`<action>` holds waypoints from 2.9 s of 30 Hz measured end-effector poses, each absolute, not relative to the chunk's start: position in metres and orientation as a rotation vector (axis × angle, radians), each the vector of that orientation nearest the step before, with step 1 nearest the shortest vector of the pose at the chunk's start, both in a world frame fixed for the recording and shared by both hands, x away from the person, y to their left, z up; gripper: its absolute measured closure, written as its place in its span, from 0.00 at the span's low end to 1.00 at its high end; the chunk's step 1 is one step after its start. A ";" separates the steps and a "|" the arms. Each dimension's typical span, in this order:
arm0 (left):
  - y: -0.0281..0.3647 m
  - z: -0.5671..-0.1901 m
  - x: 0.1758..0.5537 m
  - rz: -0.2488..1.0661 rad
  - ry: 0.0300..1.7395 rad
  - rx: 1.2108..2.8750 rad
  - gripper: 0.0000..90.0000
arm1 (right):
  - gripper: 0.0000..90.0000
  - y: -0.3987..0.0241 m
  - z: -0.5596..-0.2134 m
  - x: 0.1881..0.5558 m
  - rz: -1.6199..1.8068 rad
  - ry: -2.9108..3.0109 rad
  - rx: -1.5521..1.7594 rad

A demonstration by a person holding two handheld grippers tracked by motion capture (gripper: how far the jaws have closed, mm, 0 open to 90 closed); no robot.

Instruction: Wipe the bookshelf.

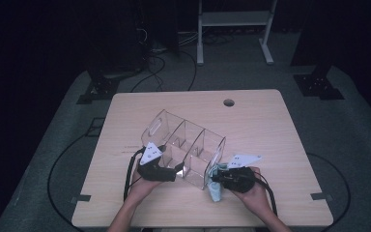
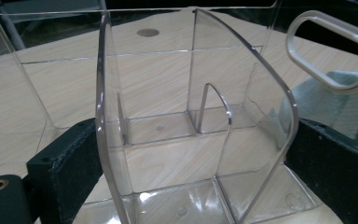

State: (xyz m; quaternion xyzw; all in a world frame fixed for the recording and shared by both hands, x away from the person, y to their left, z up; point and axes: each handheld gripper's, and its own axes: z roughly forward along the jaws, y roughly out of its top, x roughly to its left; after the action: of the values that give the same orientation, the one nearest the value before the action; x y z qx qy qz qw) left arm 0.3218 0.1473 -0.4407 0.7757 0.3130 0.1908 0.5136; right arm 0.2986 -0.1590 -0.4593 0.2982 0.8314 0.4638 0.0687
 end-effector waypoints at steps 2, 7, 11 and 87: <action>0.146 -0.441 0.322 0.472 0.749 1.868 0.06 | 0.91 -0.162 -0.460 0.301 1.390 2.496 0.911; 0.142 -0.441 0.321 0.496 0.764 1.868 0.05 | 0.91 -0.162 -0.458 0.300 1.388 2.500 0.915; 0.141 -0.441 0.321 0.510 0.768 1.875 0.05 | 0.91 -0.155 -0.453 0.288 1.391 2.543 0.857; 0.176 -0.428 0.344 0.450 0.742 1.840 0.08 | 0.91 -0.201 -0.445 0.275 1.307 2.404 1.017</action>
State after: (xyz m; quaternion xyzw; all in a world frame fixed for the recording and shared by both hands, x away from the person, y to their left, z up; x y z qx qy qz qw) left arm 0.3444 0.1761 -0.4280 0.7695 0.3101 0.1881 0.5256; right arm 0.2749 -0.2008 -0.4450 0.3461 0.8184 0.4450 0.1112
